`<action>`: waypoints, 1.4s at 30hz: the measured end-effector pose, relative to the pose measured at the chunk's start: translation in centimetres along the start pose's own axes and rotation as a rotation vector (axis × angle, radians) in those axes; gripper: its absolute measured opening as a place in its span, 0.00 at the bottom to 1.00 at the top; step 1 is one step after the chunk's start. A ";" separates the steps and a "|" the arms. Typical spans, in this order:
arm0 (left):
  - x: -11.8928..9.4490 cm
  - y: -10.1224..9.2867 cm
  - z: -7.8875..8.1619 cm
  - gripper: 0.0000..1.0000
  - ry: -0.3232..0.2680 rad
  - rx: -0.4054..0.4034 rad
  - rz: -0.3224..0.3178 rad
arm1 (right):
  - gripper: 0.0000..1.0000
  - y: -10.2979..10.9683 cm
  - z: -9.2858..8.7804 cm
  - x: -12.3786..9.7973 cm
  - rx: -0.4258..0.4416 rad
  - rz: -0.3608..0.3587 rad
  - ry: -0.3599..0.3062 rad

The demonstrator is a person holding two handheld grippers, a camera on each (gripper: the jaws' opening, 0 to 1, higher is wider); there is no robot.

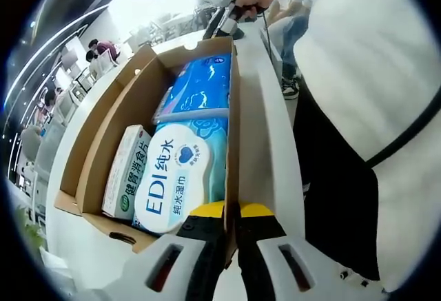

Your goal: Operate the shoe box by opening the lid, removing the specified soft item, and placing it in the target area until the item is outside and the box remains undamaged.

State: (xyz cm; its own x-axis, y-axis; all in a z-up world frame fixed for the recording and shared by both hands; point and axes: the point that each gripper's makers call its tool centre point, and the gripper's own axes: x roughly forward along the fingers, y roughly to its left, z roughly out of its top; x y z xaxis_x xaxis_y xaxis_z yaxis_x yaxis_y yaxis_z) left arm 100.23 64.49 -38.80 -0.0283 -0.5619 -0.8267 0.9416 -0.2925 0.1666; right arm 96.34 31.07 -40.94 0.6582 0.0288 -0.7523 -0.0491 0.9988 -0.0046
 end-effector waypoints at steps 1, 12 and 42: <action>0.0 0.0 0.0 0.04 0.000 0.000 0.000 | 0.59 0.2 0.0 0.0 0.003 0.003 0.006; 0.1 0.0 -0.2 0.04 0.004 -0.006 0.001 | 0.63 1.3 -0.4 0.7 -0.004 0.034 0.034; 0.3 0.0 -0.5 0.04 0.017 -0.011 -0.001 | 0.65 1.5 -2.0 1.0 -0.080 0.084 0.061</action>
State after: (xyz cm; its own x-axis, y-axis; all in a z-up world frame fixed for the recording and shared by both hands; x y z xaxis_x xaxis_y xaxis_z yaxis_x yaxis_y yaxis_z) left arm 100.42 64.73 -39.30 -0.0238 -0.5481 -0.8361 0.9454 -0.2844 0.1595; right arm 95.44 32.49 -43.00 0.6028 0.1072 -0.7907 -0.1634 0.9865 0.0092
